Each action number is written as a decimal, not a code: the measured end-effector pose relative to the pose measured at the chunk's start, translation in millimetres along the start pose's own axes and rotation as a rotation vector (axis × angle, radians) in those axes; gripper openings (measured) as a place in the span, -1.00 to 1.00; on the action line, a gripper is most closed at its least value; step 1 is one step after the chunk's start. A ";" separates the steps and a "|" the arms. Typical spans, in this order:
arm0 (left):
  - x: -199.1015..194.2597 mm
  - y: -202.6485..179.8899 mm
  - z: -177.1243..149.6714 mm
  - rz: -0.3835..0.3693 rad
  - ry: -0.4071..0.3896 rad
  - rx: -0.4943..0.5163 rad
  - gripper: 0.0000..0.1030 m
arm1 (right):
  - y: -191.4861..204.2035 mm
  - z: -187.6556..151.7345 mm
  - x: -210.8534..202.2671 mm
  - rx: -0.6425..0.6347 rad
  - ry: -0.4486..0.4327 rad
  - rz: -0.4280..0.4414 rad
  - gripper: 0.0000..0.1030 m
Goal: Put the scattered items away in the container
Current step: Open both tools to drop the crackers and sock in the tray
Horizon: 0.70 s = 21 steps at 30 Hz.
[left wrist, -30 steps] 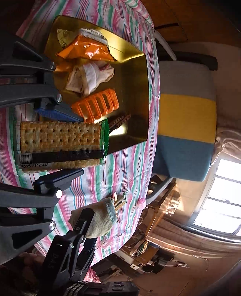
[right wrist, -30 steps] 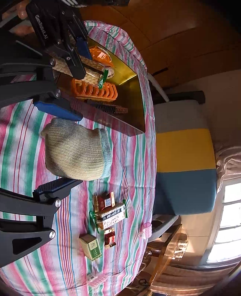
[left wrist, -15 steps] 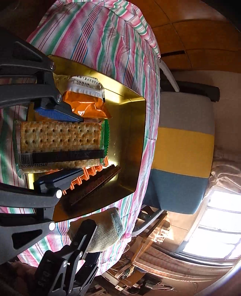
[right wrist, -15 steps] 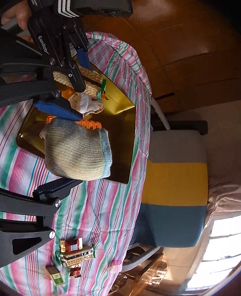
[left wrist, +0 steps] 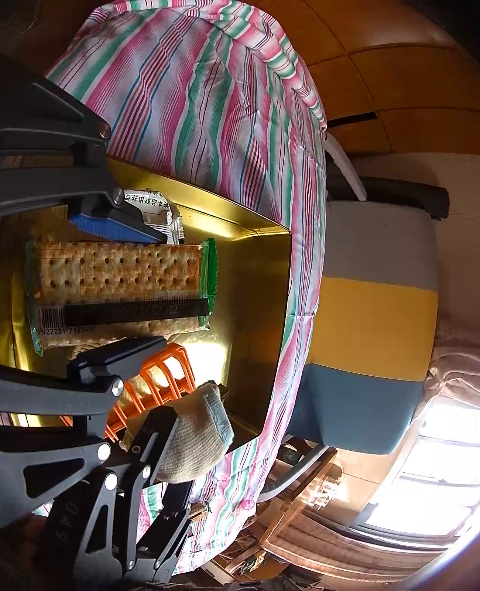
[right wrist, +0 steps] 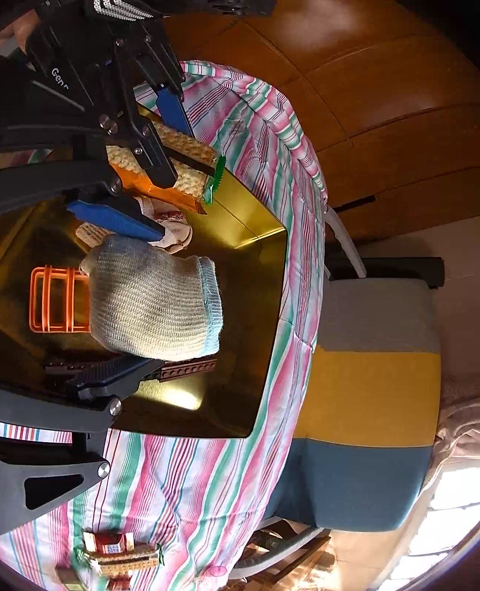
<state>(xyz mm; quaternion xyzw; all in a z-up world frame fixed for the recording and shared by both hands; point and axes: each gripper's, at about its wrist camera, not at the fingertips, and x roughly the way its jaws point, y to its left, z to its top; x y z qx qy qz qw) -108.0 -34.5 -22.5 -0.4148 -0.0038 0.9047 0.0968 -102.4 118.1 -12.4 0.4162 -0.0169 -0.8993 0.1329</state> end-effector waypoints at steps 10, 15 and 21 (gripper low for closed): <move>4.1 3.9 -4.6 0.011 -0.003 -0.045 0.12 | -15.5 -13.3 -7.3 0.036 0.007 -0.002 0.32; -6.9 3.8 -11.7 0.031 -0.011 -0.081 0.13 | -28.5 -21.7 -24.4 0.070 -0.011 0.000 0.32; -29.9 -11.9 -19.2 0.001 -0.037 -0.076 0.16 | -57.5 -40.1 -49.6 0.150 -0.046 -0.021 0.32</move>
